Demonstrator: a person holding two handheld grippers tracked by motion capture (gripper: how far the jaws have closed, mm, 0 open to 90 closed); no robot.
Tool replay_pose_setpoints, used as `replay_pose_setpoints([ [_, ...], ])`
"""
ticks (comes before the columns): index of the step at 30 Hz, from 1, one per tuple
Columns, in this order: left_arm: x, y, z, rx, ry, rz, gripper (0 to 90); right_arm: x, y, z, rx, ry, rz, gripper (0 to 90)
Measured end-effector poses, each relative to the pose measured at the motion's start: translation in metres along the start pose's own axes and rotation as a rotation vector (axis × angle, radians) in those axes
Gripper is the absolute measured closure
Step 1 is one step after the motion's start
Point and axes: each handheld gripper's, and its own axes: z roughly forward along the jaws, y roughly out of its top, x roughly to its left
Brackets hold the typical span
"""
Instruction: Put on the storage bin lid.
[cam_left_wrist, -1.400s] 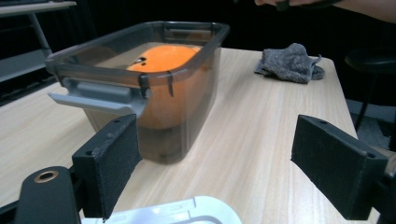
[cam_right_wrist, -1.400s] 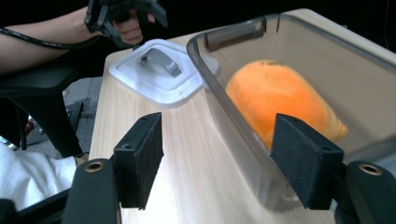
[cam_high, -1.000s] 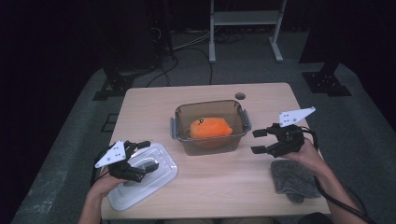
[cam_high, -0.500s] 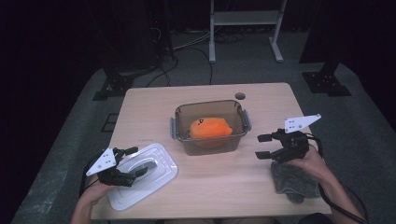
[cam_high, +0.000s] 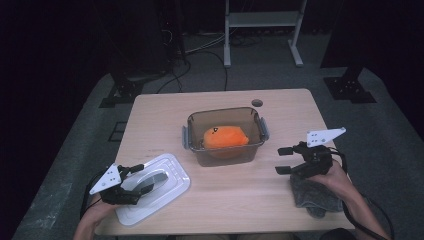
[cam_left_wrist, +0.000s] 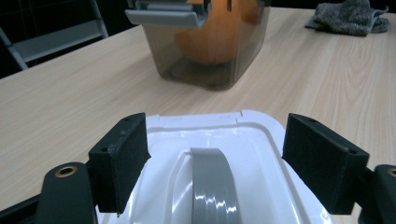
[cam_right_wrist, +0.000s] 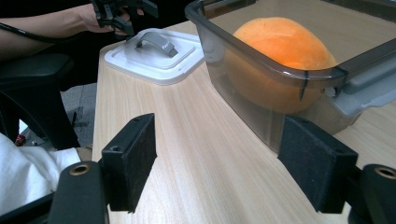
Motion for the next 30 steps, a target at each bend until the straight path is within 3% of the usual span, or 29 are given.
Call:
replay_pose_setpoints([
  [7, 0.001, -0.007, 0.002, 0.026, 0.011, -0.002, 23.5, 0.000, -0.004, -0.002, 0.000, -0.007, 0.005, 26.0],
  [13, 0.002, -0.010, 0.003, 0.055, 0.002, -0.021, 31.3, 0.001, -0.005, -0.004, -0.001, -0.010, 0.003, 26.0],
  [30, 0.003, -0.009, 0.008, 0.147, 0.031, 0.024, 42.0, 0.002, -0.003, -0.008, -0.005, -0.013, -0.006, 26.1],
])
